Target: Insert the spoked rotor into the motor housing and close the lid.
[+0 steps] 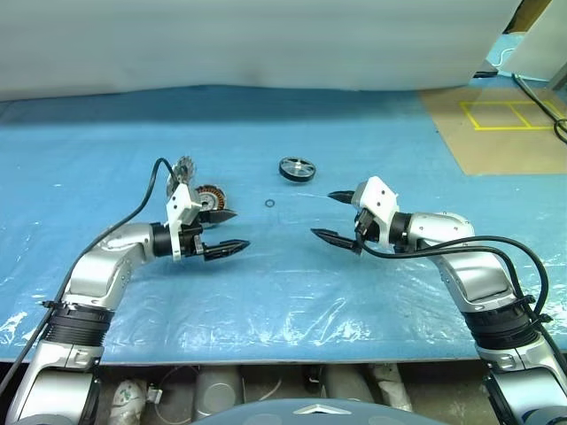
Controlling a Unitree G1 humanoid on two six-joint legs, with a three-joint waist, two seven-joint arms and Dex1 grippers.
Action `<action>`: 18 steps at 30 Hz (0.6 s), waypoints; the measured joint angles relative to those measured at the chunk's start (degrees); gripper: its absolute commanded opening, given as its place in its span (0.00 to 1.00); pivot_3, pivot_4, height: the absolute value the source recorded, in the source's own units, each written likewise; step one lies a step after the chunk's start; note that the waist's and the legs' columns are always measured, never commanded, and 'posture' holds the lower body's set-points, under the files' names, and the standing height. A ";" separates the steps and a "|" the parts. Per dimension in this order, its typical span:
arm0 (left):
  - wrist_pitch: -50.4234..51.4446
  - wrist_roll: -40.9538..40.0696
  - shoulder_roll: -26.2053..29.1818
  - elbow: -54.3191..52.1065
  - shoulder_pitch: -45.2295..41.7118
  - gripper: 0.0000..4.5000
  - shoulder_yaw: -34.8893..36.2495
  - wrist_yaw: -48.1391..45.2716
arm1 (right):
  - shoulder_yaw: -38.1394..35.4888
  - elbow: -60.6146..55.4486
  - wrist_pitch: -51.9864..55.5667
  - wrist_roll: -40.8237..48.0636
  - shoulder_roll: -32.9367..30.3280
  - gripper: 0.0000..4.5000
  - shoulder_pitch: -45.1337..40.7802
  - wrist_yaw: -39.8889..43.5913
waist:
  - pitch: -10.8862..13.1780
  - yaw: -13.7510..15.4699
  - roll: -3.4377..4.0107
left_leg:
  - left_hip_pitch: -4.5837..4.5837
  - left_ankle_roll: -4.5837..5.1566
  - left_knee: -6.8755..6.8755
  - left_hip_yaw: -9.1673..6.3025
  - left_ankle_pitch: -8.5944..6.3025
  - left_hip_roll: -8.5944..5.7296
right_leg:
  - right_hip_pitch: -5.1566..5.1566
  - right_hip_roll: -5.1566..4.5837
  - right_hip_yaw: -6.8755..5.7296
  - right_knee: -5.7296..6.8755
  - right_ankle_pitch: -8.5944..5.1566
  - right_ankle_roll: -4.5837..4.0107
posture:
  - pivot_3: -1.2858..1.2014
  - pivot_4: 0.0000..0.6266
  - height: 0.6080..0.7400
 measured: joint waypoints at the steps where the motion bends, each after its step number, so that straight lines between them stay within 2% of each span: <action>1: 0.01 0.01 0.16 -0.20 0.15 0.99 0.00 -0.02 | 0.07 0.00 0.00 -0.03 0.00 1.00 0.00 0.01 | 0.00 -0.02 0.00 | 0.00 0.00 0.00 0.00 0.00 0.00 | 0.00 0.00 0.00 0.00 0.00 0.00 | 0.52 0.24 1.00; 18: 0.28 0.87 2.37 -1.20 0.48 0.99 -0.16 -0.55 | 0.40 0.01 -0.68 -0.90 0.00 1.00 0.00 0.44 | 0.00 -0.02 0.00 | 0.01 0.00 -0.01 0.00 0.00 0.00 | 0.00 0.01 -0.01 0.00 -0.04 0.07 | 0.52 0.24 1.00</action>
